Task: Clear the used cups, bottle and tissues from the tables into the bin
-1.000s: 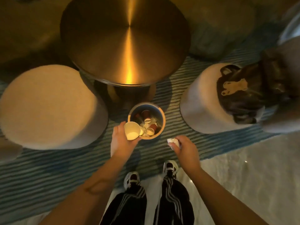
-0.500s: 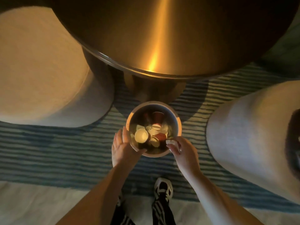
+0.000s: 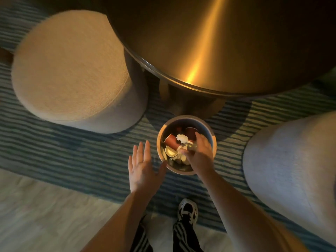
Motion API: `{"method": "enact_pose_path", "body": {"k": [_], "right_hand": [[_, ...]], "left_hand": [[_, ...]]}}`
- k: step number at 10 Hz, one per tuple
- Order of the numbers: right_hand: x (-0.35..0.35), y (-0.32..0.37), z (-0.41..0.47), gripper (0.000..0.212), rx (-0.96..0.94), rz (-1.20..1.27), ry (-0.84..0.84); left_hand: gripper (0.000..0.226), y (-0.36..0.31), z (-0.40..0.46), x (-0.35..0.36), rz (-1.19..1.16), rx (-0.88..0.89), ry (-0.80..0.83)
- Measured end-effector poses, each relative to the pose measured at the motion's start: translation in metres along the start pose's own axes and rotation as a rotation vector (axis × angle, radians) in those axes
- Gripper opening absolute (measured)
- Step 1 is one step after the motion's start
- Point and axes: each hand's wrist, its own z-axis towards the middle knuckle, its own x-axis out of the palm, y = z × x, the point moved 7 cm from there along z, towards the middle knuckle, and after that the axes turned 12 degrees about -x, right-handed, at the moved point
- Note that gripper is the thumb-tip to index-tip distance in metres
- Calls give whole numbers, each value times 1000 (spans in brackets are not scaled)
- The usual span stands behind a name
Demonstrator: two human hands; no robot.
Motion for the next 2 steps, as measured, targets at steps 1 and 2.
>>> {"method": "enact_pose_path", "body": {"k": [1,2], "right_hand": [[-28,17,-26,88,4,-43,7],[-75,44,-59,82,-17,-48,-17]], "left_hand": [[90,-7,-15,-30,-28,-1,-2],[89,-15,-32,-73,-14,0,-1]]}}
